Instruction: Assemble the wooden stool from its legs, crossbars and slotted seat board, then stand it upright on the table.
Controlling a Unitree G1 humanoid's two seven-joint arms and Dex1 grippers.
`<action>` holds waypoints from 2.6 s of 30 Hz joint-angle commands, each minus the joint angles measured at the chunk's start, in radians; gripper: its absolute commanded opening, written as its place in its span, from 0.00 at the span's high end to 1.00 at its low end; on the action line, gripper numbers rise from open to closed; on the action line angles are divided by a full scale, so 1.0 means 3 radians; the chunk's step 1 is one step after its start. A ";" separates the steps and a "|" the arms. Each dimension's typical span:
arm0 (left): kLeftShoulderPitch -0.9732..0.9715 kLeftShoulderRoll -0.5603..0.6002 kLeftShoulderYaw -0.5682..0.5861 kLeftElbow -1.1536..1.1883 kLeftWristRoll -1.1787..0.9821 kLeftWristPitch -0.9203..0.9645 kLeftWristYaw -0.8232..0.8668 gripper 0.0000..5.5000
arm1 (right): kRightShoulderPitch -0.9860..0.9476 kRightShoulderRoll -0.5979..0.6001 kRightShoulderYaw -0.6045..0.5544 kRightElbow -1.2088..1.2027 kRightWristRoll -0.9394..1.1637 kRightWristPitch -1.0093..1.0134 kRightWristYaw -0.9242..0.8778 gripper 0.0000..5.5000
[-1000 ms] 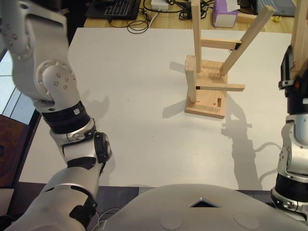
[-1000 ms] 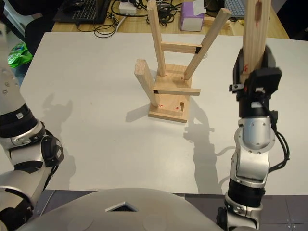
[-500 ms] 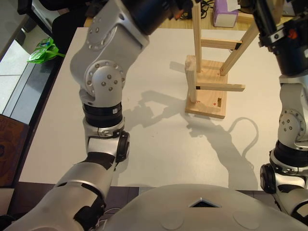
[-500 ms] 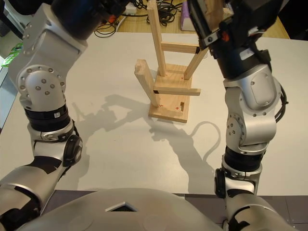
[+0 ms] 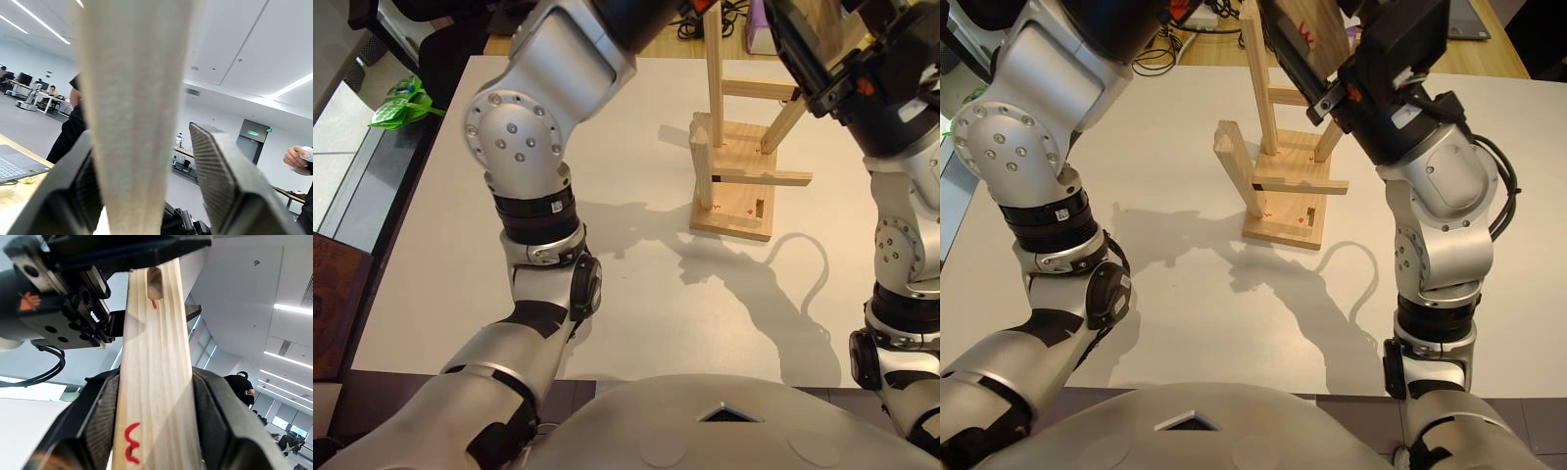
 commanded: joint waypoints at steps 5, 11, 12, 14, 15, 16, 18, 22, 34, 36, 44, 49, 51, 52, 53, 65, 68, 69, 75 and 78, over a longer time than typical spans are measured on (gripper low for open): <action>0.0016 0.0090 -0.0087 0.0020 0.0126 0.0042 0.0087 0.74 | -0.0022 -0.0006 0.0030 0.0022 -0.0078 -0.0041 0.0000 0.63; -0.0033 0.0109 -0.0090 0.0157 0.0314 -0.0046 0.0022 0.81 | -0.0042 0.0000 0.0018 0.0034 -0.0097 -0.0041 -0.0009 0.63; -0.0063 0.0111 -0.0070 0.0194 0.0324 -0.0068 0.0004 0.81 | -0.0046 0.0004 0.0017 0.0039 -0.0101 -0.0037 -0.0013 0.63; -0.0154 0.0121 -0.0025 0.0258 0.0345 -0.0133 -0.0044 0.81 | -0.0055 0.0013 0.0000 0.0062 -0.0119 -0.0014 -0.0048 0.63; -0.0209 0.0137 0.0005 0.0283 0.0353 -0.0161 -0.0063 0.81 | -0.0055 0.0008 -0.0009 0.0092 -0.0133 -0.0001 -0.0061 0.63; -0.0263 0.0161 0.0025 0.0329 0.0393 -0.0205 -0.0104 0.81 | -0.0042 -0.0014 -0.0025 0.0118 -0.0138 0.0019 -0.0059 0.63; -0.0342 0.0219 0.0077 0.0425 0.0499 -0.0315 -0.0186 0.81 | 0.0022 -0.0104 -0.0093 0.0145 -0.0079 0.0094 -0.0001 0.63; -0.0434 0.0331 0.0314 0.0254 0.0467 -0.0321 -0.0053 0.81 | 0.0242 -0.0337 -0.0297 0.0195 0.0048 0.0265 0.0176 0.63; -0.0520 0.0717 0.0026 0.0234 0.0869 -0.0480 -0.0419 0.81 | 0.0199 -0.0642 -0.0999 0.0639 0.0747 0.0445 0.0448 0.26; -0.0462 0.1020 -0.0276 0.0185 0.1036 -0.0442 -0.1031 0.81 | -0.0090 -0.0780 -0.1216 0.0701 0.1343 0.0870 0.0534 0.19; -0.0386 0.1547 -0.1217 0.0526 0.1906 -0.0922 -0.2757 0.81 | -0.0932 -0.1448 -0.1040 0.0837 0.2661 0.2156 0.1307 0.03; -0.0362 0.1361 -0.1352 0.0584 0.2077 -0.0990 -0.2904 0.81 | -0.1066 -0.1330 -0.0678 0.0850 0.2426 0.2024 0.1477 0.03; -0.0360 0.1320 -0.1372 0.0583 0.2114 -0.0981 -0.2945 0.81 | -0.1110 -0.1270 -0.0600 0.0850 0.2367 0.1974 0.1513 0.03; -0.0359 0.1305 -0.1374 0.0585 0.2130 -0.0974 -0.2962 0.81 | -0.1131 -0.1252 -0.0576 0.0850 0.2351 0.1965 0.1528 0.03; -0.0356 0.1289 -0.1375 0.0589 0.2147 -0.0968 -0.2972 0.81 | -0.1156 -0.1232 -0.0547 0.0850 0.2335 0.1959 0.1543 0.03; -0.0404 0.1176 -0.1372 0.0595 0.2225 -0.0883 -0.3040 0.81 | -0.1261 -0.1054 -0.0411 0.0787 0.2325 0.2007 0.1520 0.38; -0.0428 0.1150 -0.1359 0.0611 0.2235 -0.0882 -0.3032 0.81 | -0.1254 -0.1033 -0.0403 0.0767 0.2328 0.2017 0.1508 0.48; -0.0433 0.1141 -0.1354 0.0616 0.2240 -0.0882 -0.3032 0.81 | -0.1248 -0.1024 -0.0397 0.0757 0.2325 0.2019 0.1502 0.52; -0.0460 0.1097 -0.1333 0.0627 0.2251 -0.0874 -0.3022 0.81 | -0.1224 -0.0974 -0.0411 0.0706 0.2339 0.2009 0.1477 0.70; -0.0464 0.1089 -0.1323 0.0626 0.2256 -0.0874 -0.3019 0.81 | -0.1215 -0.0969 -0.0417 0.0693 0.2335 0.2008 0.1478 0.79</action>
